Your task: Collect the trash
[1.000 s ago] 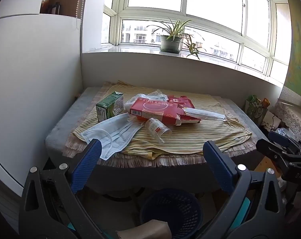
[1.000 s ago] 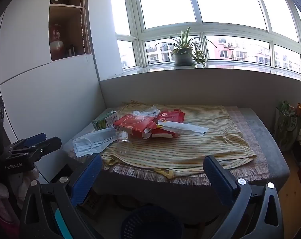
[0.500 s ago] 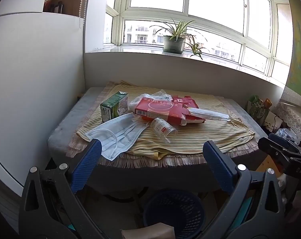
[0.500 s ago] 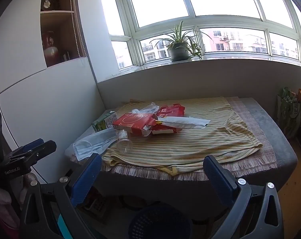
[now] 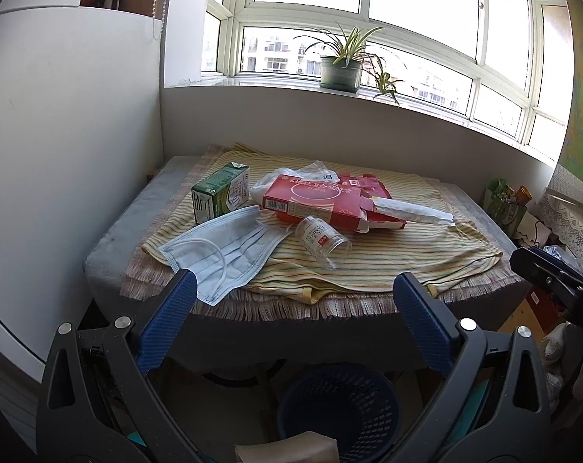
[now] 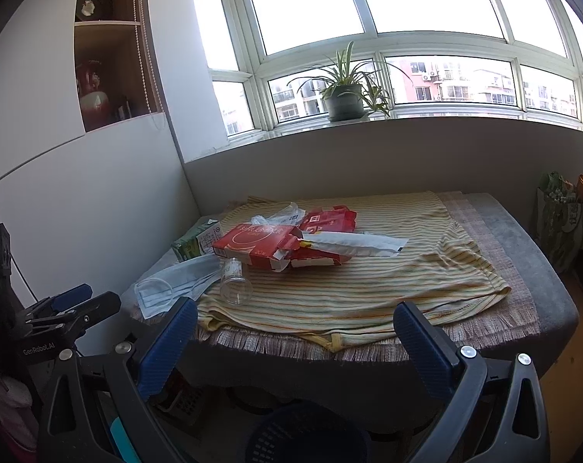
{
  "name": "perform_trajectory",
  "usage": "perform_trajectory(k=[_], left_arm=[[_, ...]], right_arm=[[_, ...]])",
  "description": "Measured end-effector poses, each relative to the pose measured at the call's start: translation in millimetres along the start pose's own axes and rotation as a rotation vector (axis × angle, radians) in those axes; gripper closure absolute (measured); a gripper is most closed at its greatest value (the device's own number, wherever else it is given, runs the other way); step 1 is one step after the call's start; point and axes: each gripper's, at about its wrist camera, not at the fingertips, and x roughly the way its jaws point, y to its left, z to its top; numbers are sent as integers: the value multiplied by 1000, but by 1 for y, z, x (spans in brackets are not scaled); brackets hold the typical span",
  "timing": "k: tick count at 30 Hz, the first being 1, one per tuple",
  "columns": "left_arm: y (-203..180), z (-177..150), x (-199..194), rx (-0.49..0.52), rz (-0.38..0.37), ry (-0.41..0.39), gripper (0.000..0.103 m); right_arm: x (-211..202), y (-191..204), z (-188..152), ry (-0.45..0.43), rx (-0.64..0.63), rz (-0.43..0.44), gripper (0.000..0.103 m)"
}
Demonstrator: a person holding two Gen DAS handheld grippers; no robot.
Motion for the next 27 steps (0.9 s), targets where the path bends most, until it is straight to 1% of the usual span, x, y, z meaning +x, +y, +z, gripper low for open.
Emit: perform_trajectory(k=[6, 17, 19, 23, 27], left_arm=[[2, 1, 0, -2, 4, -2, 0], [2, 1, 2, -1, 0, 3, 0], [2, 1, 2, -1, 0, 4, 0], [2, 0, 2, -1, 1, 3, 0], [2, 0, 2, 0, 0, 4, 0]], right_arm=[[8, 3, -2, 36, -11, 12, 0], [10, 9, -1, 33, -43, 2, 0], [10, 9, -1, 31, -39, 9, 0], [8, 5, -1, 18, 10, 45, 0], [11, 5, 2, 25, 9, 50, 0]])
